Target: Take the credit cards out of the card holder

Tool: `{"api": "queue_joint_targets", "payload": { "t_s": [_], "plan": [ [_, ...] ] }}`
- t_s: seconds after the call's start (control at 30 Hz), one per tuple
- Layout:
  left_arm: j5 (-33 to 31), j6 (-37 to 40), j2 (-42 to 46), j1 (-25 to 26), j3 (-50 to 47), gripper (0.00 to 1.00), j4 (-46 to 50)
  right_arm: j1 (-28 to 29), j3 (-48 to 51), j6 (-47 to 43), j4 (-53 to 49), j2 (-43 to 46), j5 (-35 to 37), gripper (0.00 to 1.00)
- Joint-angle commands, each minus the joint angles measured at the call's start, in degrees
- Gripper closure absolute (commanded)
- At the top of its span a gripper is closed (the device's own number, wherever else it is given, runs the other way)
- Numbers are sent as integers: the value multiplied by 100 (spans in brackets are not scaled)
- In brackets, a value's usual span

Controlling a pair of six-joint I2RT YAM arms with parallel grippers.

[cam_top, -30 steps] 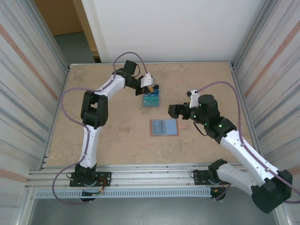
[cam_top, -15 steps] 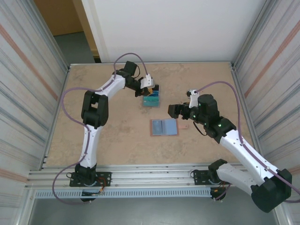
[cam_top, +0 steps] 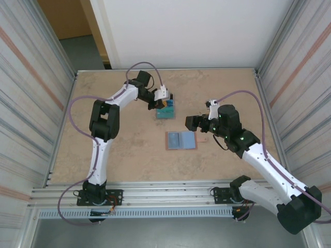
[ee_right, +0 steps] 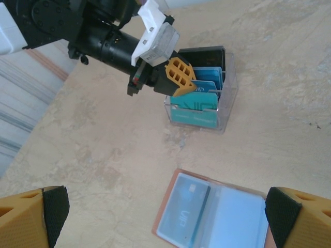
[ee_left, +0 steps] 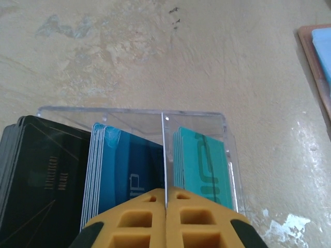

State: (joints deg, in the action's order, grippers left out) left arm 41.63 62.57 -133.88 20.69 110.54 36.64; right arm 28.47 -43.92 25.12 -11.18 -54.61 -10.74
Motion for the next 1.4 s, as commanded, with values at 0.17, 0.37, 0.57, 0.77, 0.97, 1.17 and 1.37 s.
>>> {"api": "queue_joint_targets", "payload": {
  "t_s": [0.17, 0.37, 0.57, 0.77, 0.97, 1.17, 1.37],
  "plan": [
    [-225, -377, 650, -39, -681, 100, -134, -14, 112, 273, 313, 167, -214, 1],
    [-407, -789, 976, -44, -1077, 99, -484, -96, 8, 398, 361, 53, -341, 2],
    [-454, -1013, 1204, -39, -1394, 82, -839, -63, -225, 245, 108, -182, -373, 1],
    [-520, -1075, 1341, -40, -1387, 79, -894, 126, -273, -7, -24, -182, -77, 1],
    [-695, -1089, 1619, -24, -1462, 79, -1036, 741, -614, -705, -734, -181, 844, 1],
    [-1458, -1405, 1740, 58, -1686, 79, -1674, 1058, -919, -696, -1095, -706, 1737, 1],
    [-2161, -1985, 2084, 76, -2091, 69, -2525, 1048, -810, -453, -792, -748, 1617, 1]
  ]
}}
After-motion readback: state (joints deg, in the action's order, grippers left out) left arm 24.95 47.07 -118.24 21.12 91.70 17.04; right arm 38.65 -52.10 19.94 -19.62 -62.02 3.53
